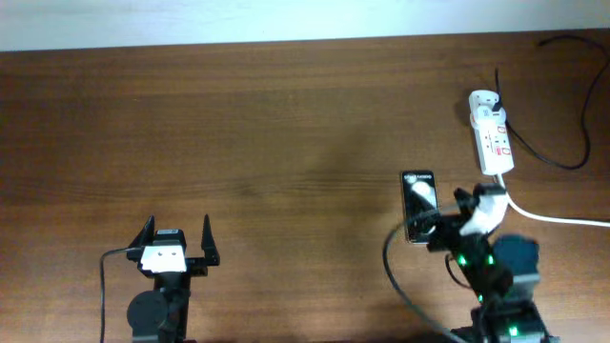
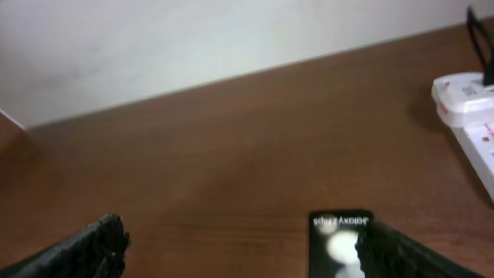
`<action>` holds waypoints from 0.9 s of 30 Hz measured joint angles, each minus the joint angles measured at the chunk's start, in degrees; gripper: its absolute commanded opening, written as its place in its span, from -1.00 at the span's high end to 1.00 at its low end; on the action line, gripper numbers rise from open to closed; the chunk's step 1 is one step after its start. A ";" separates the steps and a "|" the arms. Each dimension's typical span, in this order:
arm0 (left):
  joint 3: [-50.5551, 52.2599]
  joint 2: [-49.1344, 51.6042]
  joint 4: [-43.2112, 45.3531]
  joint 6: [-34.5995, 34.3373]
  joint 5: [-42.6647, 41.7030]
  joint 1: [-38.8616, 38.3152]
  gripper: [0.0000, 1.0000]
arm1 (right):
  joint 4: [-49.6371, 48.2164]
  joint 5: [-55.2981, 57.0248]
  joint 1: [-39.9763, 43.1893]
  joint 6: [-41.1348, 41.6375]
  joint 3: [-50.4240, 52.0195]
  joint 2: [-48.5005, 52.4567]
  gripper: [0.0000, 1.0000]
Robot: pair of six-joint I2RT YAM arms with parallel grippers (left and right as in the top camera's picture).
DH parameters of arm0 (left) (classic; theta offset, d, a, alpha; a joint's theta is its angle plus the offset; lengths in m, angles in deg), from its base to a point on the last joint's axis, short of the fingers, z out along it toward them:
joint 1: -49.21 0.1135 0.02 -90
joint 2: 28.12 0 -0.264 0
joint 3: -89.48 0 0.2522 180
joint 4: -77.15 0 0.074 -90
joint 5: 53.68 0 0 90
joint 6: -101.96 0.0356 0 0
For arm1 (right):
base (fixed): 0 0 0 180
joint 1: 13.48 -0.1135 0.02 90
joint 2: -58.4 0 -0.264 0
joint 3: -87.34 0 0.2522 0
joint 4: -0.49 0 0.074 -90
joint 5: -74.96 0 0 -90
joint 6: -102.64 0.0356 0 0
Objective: Plug charger to phone and switch on socket
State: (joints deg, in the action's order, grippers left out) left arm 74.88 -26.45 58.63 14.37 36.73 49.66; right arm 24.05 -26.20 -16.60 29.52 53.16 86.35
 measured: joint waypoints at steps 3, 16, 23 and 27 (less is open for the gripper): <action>0.00 0.07 0.00 0.02 0.00 0.00 -0.97 | 10.69 -0.39 0.00 -6.27 -17.81 23.56 -0.97; 0.00 0.04 0.00 0.02 0.00 0.00 -0.98 | 17.00 11.34 0.00 -9.70 -32.20 65.72 -0.97; 0.00 0.04 0.00 0.00 0.00 0.00 -0.98 | 15.89 11.89 0.00 -12.90 -32.20 71.23 -0.97; 0.00 0.04 0.00 0.00 0.00 0.00 -0.98 | 15.87 10.93 0.00 -13.29 -32.20 71.78 -0.91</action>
State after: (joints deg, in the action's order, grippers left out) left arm 74.88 -26.41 58.63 14.37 36.73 49.66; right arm 39.92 -15.27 -16.60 16.24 20.96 158.13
